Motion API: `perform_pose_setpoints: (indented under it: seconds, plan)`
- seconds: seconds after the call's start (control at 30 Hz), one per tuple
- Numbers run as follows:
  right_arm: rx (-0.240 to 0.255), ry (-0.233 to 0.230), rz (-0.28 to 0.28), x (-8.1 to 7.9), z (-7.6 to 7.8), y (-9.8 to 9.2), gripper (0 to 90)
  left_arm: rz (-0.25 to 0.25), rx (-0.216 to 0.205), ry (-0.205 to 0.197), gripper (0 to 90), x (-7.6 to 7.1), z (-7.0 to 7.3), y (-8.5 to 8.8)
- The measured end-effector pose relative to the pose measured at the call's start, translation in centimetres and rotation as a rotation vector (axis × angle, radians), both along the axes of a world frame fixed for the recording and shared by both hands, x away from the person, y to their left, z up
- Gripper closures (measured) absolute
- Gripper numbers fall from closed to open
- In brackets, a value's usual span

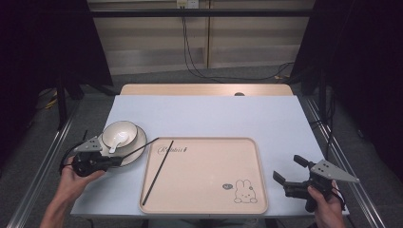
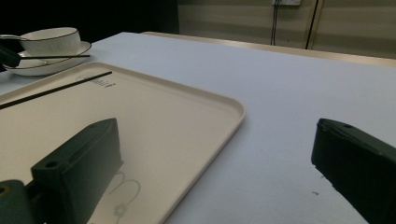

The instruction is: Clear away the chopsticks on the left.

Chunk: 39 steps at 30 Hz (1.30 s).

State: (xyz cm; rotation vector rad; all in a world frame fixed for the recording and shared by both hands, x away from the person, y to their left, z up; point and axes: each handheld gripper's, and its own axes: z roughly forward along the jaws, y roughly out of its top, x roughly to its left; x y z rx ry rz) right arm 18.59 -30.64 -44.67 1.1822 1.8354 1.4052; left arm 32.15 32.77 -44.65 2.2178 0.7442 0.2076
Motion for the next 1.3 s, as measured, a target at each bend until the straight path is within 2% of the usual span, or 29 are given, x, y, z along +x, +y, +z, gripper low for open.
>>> perform_pose_setpoints:
  seconds: [0.23,0.27,0.3,0.33,0.37,0.4,0.57,0.6,0.73,0.83,1.0,1.1,1.3]
  plan:
    - [0.001,-0.001,0.003,0.0,0.0,0.1,1.3,0.035,-0.026,0.016,85.7,-0.7,0.8,0.1]
    - [0.002,0.0,0.003,0.0,0.0,0.1,1.3,0.037,-0.041,0.027,85.7,-0.8,0.8,0.1]
    - [0.002,0.001,0.004,0.0,0.0,0.1,1.3,0.031,-0.04,0.022,85.7,-0.9,1.0,0.1]
    - [0.002,0.0,0.001,0.0,0.0,0.0,1.3,0.042,-0.071,0.023,85.7,-1.2,1.2,0.2]
    - [0.002,0.0,0.001,0.0,0.0,0.0,1.3,0.042,-0.071,0.023,85.7,-1.2,1.2,0.2]
    - [0.003,-0.001,0.003,0.0,0.0,0.0,1.3,0.058,-0.075,0.021,85.7,-1.5,1.4,0.3]
    - [0.005,0.001,0.004,0.0,0.0,0.1,1.3,0.073,-0.101,0.022,85.7,-2.5,1.9,0.4]
    - [0.004,0.0,0.005,0.0,0.0,0.1,1.3,0.066,-0.116,0.027,85.7,-2.7,2.0,0.4]
    - [0.006,0.0,0.005,0.1,0.0,0.1,1.3,0.094,-0.127,0.036,85.7,-3.7,2.4,0.3]
    - [0.003,-0.002,0.008,0.1,0.0,0.1,1.4,0.115,-0.16,0.041,85.7,-4.4,2.6,0.1]
    - [0.005,-0.001,0.011,0.1,0.0,0.1,1.4,0.146,-0.172,0.062,85.7,-5.4,2.8,-0.8]
    - [0.005,-0.002,0.009,0.1,0.0,0.1,1.4,0.16,-0.206,0.074,85.7,-6.0,3.0,-1.1]
    - [0.005,-0.001,0.01,0.0,0.0,0.2,1.4,0.183,-0.201,0.073,85.7,-7.5,3.5,-2.6]
